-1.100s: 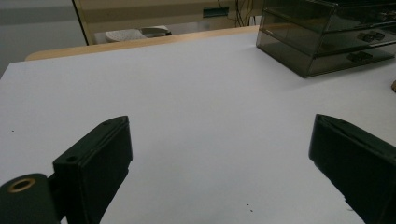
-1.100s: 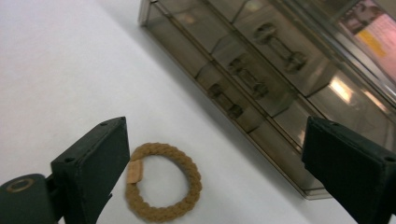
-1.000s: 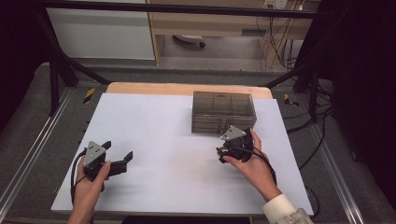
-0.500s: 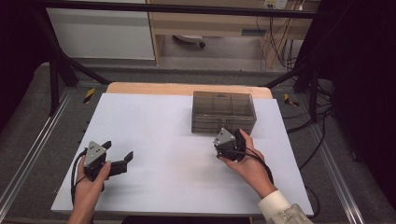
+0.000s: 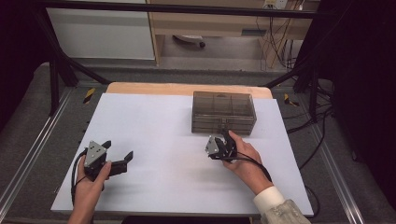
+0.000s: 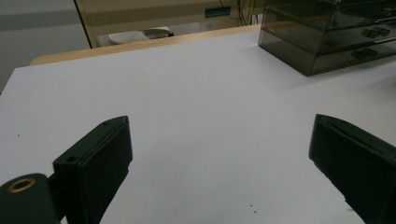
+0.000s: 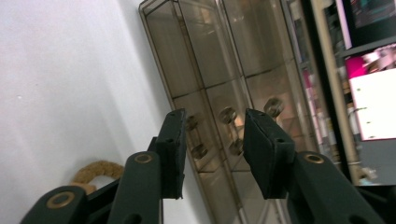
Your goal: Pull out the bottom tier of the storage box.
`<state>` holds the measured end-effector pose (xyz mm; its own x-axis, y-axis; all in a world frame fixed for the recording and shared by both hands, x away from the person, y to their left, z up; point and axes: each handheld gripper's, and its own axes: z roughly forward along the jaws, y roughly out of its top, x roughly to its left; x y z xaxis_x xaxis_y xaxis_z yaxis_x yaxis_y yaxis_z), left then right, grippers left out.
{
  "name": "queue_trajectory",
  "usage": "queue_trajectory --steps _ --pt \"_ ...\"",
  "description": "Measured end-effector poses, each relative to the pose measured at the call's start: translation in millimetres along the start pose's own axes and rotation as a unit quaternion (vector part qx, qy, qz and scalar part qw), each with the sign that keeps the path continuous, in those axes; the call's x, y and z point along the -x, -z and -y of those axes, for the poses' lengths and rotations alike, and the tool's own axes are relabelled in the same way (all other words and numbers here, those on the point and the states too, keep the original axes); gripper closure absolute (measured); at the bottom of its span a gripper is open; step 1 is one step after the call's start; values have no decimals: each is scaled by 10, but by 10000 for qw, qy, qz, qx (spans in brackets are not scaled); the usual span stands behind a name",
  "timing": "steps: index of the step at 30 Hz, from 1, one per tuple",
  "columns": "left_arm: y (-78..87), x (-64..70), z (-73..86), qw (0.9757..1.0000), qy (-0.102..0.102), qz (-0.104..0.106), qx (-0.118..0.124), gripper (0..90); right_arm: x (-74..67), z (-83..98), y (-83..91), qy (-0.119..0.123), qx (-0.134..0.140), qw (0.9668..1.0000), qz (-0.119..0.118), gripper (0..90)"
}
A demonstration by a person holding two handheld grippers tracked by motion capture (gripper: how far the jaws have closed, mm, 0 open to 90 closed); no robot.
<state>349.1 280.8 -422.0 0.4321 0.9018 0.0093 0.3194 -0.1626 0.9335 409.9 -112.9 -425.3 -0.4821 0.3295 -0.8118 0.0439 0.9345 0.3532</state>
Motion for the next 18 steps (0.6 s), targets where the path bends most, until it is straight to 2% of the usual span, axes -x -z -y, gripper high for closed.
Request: queue_trajectory --steps 3,4,6,10,18 --pt "0 -3 -2 10000 13 -14 15 59 -96 6 6 97 140 9996 233 626" --pt "-2 -2 0 10000 26 -12 11 59 -96 6 6 97 140 9996 233 626" --pt "-1 -2 1 10000 21 -12 3 58 -134 16 3 245 121 9994 227 630" --pt "9 7 -2 10000 19 -17 12 58 -132 44 14 172 111 9995 248 641" --pt "2 10 -2 10000 -48 -53 -19 58 -111 129 -9 352 28 9987 381 686"
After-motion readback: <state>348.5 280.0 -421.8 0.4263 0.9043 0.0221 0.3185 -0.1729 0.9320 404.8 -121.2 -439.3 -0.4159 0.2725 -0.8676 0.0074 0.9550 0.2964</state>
